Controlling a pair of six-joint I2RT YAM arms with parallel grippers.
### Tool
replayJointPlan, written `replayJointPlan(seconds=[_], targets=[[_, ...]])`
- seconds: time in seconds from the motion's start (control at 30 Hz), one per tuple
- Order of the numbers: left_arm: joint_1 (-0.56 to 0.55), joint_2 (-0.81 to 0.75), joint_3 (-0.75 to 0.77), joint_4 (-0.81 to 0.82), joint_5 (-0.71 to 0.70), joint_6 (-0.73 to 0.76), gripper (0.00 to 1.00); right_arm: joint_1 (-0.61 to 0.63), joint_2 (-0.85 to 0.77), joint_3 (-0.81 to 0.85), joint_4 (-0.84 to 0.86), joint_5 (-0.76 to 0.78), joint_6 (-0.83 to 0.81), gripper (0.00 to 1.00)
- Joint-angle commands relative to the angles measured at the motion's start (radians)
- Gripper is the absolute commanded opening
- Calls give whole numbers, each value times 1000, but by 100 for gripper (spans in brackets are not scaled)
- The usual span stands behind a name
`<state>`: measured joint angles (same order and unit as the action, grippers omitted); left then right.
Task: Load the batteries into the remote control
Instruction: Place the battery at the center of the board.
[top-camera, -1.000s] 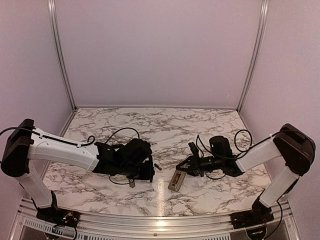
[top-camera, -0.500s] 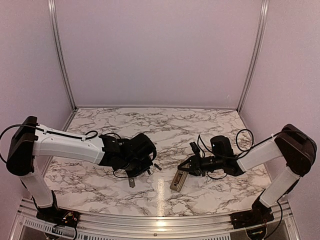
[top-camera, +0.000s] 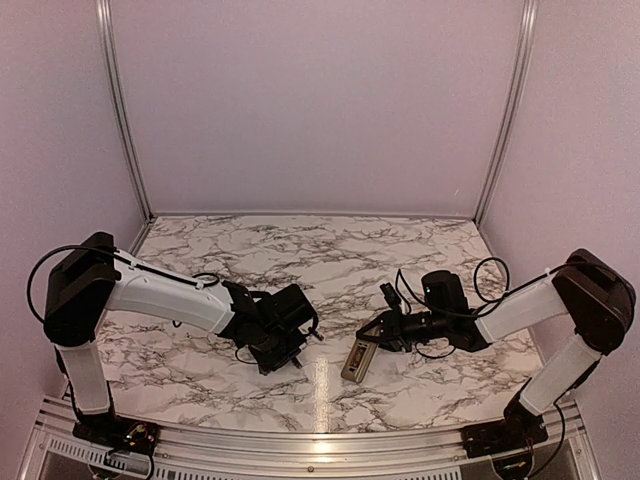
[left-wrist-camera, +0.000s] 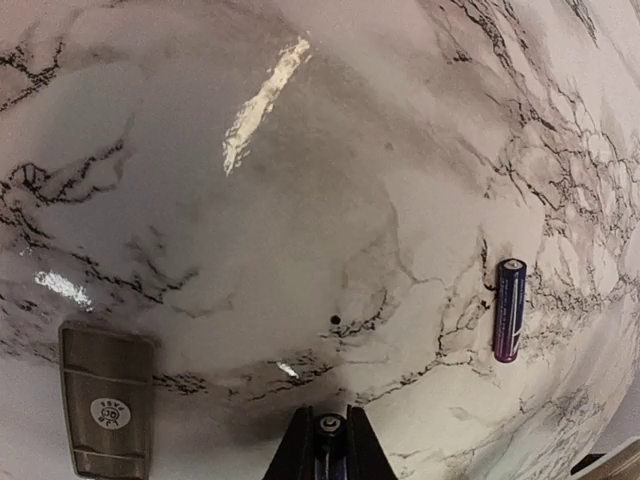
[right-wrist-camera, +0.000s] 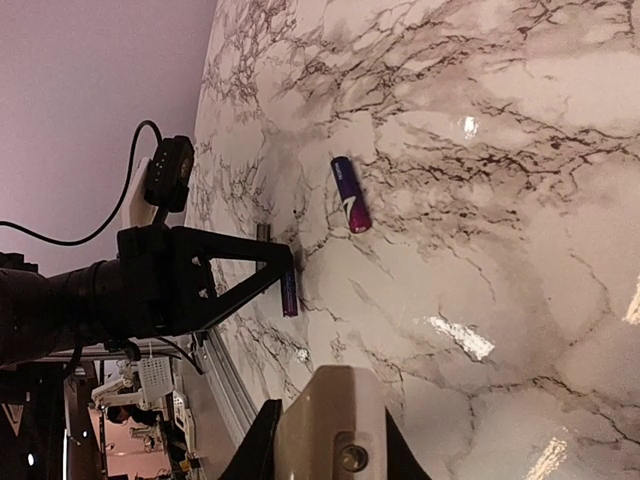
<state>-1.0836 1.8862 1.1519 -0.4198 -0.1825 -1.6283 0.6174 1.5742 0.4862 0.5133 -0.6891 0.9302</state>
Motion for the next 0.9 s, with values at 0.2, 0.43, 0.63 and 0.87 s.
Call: replayJointPlan(seconds=[0.2,0.43,0.63,0.87], targets=[[18,49,-21,29,84,-15,24,-10,-26,-6,-4,8,-17,0],[21,11,-37,35,74,42,40,-15,-25,-4,-12,6,-34,0],[19,-110,-69,79,-50,200,48,-29,-37,6,-46,-19,-94,0],[19,-219,-123,269,-56,686,49,-44,-79,31,-156,-28,-193,0]])
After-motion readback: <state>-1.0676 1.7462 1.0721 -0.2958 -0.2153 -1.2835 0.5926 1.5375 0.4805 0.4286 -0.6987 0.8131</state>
